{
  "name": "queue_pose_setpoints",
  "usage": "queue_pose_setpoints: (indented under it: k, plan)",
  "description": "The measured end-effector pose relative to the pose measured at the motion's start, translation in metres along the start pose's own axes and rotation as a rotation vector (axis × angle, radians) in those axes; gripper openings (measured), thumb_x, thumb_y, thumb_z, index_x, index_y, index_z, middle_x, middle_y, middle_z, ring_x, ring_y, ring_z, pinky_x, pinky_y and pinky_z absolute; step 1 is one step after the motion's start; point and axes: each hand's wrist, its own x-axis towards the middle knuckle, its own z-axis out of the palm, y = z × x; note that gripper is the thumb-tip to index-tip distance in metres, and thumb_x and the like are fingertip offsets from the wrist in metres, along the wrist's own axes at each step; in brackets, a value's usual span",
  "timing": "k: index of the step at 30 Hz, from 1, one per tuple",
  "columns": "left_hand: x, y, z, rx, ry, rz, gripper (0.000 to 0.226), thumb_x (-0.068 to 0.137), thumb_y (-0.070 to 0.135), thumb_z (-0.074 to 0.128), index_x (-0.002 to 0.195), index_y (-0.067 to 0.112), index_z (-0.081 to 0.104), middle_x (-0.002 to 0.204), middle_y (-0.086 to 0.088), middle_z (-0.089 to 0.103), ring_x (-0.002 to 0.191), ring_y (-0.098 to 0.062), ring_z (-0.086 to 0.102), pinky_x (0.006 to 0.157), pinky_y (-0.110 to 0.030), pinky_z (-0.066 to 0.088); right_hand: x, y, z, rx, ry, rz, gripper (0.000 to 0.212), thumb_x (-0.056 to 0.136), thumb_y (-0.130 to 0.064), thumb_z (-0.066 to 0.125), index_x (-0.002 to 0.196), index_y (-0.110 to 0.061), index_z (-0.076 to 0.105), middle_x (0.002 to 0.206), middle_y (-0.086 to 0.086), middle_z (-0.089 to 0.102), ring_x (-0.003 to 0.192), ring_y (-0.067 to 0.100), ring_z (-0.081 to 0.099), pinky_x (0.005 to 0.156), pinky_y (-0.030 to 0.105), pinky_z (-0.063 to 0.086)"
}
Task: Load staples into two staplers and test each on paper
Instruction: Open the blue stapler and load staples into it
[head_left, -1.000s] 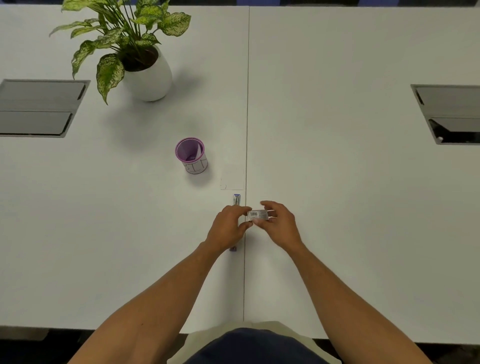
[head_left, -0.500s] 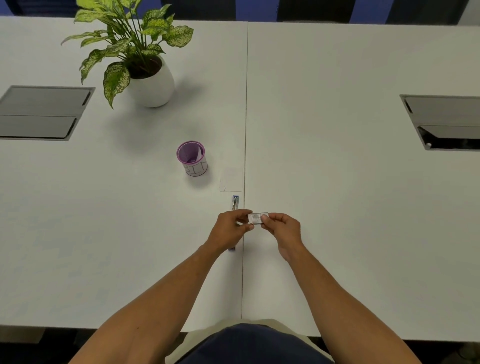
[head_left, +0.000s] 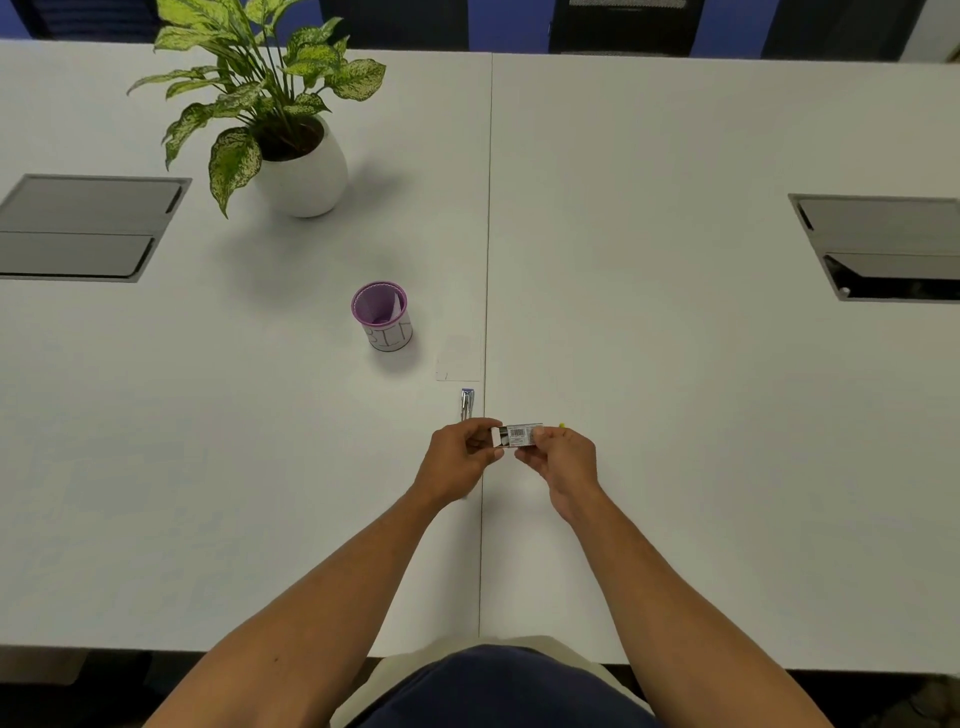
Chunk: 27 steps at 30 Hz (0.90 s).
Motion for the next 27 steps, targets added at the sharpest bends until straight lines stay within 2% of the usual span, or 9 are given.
queue_pose_setpoints:
  k: [3,6,8,11,12,15,19,24,27]
  plan:
    - [-0.002,0.003,0.001,-0.009,0.000,0.008,0.034,0.082,0.007,0.073,0.114,0.016,0.067,0.098,-0.004,0.072,0.088,-0.017,0.069,0.062,-0.015,0.051,-0.006,-0.001,0.002,0.063,-0.043,0.029,0.013,0.099,0.002,0.045,0.104,0.006,0.056,0.101,0.026,0.067,0.084,0.035,0.071,0.064,0.033,0.061]
    - [-0.003,0.003,0.001,-0.004,-0.004,0.016,0.035,0.083,0.007,0.072,0.117,0.014,0.066,0.101,-0.008,0.071,0.089,-0.021,0.069,0.052,-0.012,0.044,-0.010,-0.001,0.004,0.082,-0.070,0.038,0.016,0.102,-0.005,0.040,0.110,0.004,0.052,0.105,0.026,0.066,0.089,0.037,0.071,0.068,0.037,0.062]
    - [-0.004,0.004,0.001,-0.005,-0.002,0.027,0.036,0.084,0.006,0.072,0.118,0.013,0.066,0.103,-0.007,0.071,0.092,-0.019,0.069,0.056,-0.014,0.049,-0.012,0.000,0.005,0.090,-0.072,0.032,0.016,0.104,-0.008,0.039,0.106,0.001,0.051,0.104,0.026,0.065,0.088,0.036,0.072,0.070,0.038,0.062]
    - [-0.003,0.006,0.001,-0.005,-0.003,0.029,0.035,0.084,0.005,0.071,0.118,0.013,0.065,0.105,-0.009,0.072,0.096,-0.018,0.069,0.076,-0.024,0.057,-0.013,0.001,0.005,0.092,-0.068,0.020,0.016,0.105,-0.011,0.037,0.106,0.000,0.050,0.104,0.025,0.065,0.087,0.035,0.072,0.071,0.038,0.062]
    - [-0.004,0.006,0.001,0.001,-0.009,0.027,0.035,0.084,0.005,0.071,0.118,0.013,0.065,0.106,-0.009,0.071,0.097,-0.019,0.068,0.077,-0.025,0.057,-0.013,0.002,0.006,0.082,-0.061,0.014,0.016,0.105,-0.011,0.037,0.107,-0.001,0.049,0.104,0.025,0.065,0.087,0.035,0.072,0.071,0.037,0.062]
    - [-0.006,0.006,0.002,0.048,-0.037,0.064,0.037,0.085,0.011,0.071,0.120,0.018,0.062,0.112,-0.004,0.067,0.096,-0.014,0.066,0.065,-0.013,0.052,-0.013,0.002,0.006,0.024,-0.029,-0.019,0.017,0.104,-0.011,0.038,0.113,-0.001,0.048,0.105,0.023,0.064,0.087,0.034,0.072,0.069,0.035,0.062]
    - [-0.009,0.008,0.003,0.213,0.059,0.256,0.031,0.087,0.020,0.068,0.117,0.020,0.062,0.116,0.005,0.056,0.100,-0.010,0.057,0.082,-0.019,0.046,-0.012,0.002,0.005,-0.031,-0.016,-0.067,0.017,0.103,-0.011,0.041,0.115,0.000,0.047,0.105,0.021,0.064,0.081,0.029,0.074,0.063,0.031,0.061]
    - [-0.001,0.009,0.004,0.527,0.109,0.338,0.017,0.093,0.022,0.059,0.105,0.019,0.071,0.101,-0.001,0.065,0.095,-0.018,0.055,0.077,-0.023,0.038,-0.011,0.004,0.005,-0.073,0.001,-0.072,0.017,0.103,-0.012,0.042,0.114,0.000,0.048,0.111,0.024,0.063,0.088,0.034,0.073,0.071,0.038,0.062]
    - [0.003,0.013,0.005,0.607,0.130,0.368,0.017,0.092,0.027,0.060,0.100,0.019,0.072,0.098,0.000,0.068,0.091,-0.020,0.057,0.075,-0.028,0.043,-0.011,0.005,0.004,-0.068,-0.004,-0.071,0.016,0.103,-0.012,0.042,0.114,-0.001,0.048,0.109,0.024,0.063,0.086,0.032,0.073,0.071,0.038,0.062]
